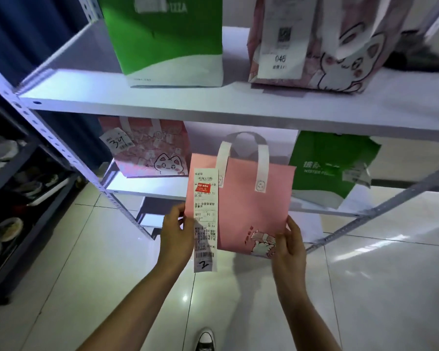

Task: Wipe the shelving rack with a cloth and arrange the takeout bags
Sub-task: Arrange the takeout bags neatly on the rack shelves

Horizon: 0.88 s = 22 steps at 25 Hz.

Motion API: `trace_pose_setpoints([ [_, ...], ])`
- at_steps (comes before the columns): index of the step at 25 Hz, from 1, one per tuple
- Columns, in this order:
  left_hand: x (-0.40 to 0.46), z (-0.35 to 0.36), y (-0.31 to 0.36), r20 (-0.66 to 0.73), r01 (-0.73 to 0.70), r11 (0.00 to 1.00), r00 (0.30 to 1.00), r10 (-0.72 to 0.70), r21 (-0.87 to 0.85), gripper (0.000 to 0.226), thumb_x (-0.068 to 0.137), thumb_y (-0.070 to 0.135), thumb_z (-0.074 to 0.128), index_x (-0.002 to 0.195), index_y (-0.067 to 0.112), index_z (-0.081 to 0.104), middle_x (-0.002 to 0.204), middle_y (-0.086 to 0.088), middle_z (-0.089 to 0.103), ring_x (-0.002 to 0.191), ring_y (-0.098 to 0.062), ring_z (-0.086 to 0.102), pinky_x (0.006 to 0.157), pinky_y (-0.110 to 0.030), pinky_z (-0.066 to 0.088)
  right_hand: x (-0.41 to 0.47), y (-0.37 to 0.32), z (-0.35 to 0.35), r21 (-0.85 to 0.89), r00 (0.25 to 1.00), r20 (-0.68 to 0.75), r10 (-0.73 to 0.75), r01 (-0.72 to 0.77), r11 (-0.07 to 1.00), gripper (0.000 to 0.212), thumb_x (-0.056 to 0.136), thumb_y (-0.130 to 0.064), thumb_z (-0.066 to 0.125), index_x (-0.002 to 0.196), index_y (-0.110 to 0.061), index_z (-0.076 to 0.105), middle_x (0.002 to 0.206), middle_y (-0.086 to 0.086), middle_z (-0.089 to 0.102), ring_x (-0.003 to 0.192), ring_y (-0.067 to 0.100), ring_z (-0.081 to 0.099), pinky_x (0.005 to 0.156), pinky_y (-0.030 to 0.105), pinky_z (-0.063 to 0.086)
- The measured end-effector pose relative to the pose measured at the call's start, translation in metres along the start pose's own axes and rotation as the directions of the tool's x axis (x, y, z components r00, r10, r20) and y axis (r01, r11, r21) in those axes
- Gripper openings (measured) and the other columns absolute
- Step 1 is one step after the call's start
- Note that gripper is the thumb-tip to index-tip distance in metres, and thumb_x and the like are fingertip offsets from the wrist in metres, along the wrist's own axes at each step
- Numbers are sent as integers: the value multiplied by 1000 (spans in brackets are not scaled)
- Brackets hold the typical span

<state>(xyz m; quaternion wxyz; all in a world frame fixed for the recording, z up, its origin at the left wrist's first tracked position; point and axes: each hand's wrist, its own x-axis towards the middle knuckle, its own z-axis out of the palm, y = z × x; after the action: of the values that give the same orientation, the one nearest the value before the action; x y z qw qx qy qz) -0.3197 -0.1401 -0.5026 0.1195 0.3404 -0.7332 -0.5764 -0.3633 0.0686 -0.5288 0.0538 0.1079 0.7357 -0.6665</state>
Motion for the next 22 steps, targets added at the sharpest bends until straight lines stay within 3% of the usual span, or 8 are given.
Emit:
trace_pose_setpoints([
  [4, -63, -7, 23, -22, -24, 999, 1000, 23, -34, 13, 101, 24, 51, 111, 25, 59, 109, 1, 69, 98, -26, 69, 80, -50, 60, -36, -32, -35, 24, 1000, -13, 11, -11, 1000, 36, 105, -22, 49, 127, -50, 56, 129, -2, 67, 115, 22, 67, 96, 52, 56],
  [6, -88, -7, 44, -35, -57, 998, 998, 56, -24, 13, 101, 24, 51, 112, 22, 59, 112, -1, 67, 102, -26, 67, 83, -50, 58, -49, -54, -54, 30, 1000, -16, -11, 11, 999, 33, 105, -29, 50, 125, -54, 53, 130, -4, 66, 116, 22, 66, 96, 52, 57],
  [9, -120, -10, 84, -64, -144, 989, 988, 142, -23, 15, 101, 22, 52, 114, 20, 59, 110, 2, 67, 104, -19, 63, 85, -41, 56, -67, -89, -82, 69, 996, -23, -81, 82, 994, 33, 104, -26, 51, 129, -48, 54, 131, -1, 65, 117, 23, 64, 98, 53, 55],
  [12, -148, -13, 130, -57, -200, 977, 979, 196, -70, 15, 99, 23, 56, 114, 24, 59, 105, 6, 68, 94, -15, 68, 73, -36, 60, -81, -127, -108, 122, 993, -42, -112, 117, 986, 38, 103, -21, 54, 137, -39, 54, 132, 3, 65, 116, 26, 64, 98, 54, 55],
  [15, -172, -18, 173, -63, -295, 953, 955, 291, -63, 12, 98, 22, 58, 103, 34, 59, 101, 14, 68, 91, -8, 67, 60, -16, 53, -93, -165, -130, 152, 987, -22, -160, 162, 975, 50, 100, -13, 56, 145, -34, 50, 137, 2, 62, 121, 25, 62, 102, 53, 52],
  [19, -194, -27, 230, -87, -385, 908, 923, 376, -165, 18, 96, 17, 61, 100, 35, 61, 100, 11, 70, 91, -9, 68, 75, -34, 59, -105, -220, -150, 158, 968, -10, -251, 249, 955, 55, 99, -10, 57, 149, -31, 46, 140, 7, 60, 124, 29, 60, 104, 54, 51],
  [22, -206, -39, 272, -139, -469, 863, 882, 449, -189, 15, 96, 22, 62, 107, 33, 64, 102, 8, 71, 91, -10, 69, 77, -35, 60, -109, -272, -163, 161, 945, -37, -325, 327, 931, 55, 97, -10, 60, 147, -30, 49, 135, 8, 64, 118, 28, 64, 101, 48, 53],
])
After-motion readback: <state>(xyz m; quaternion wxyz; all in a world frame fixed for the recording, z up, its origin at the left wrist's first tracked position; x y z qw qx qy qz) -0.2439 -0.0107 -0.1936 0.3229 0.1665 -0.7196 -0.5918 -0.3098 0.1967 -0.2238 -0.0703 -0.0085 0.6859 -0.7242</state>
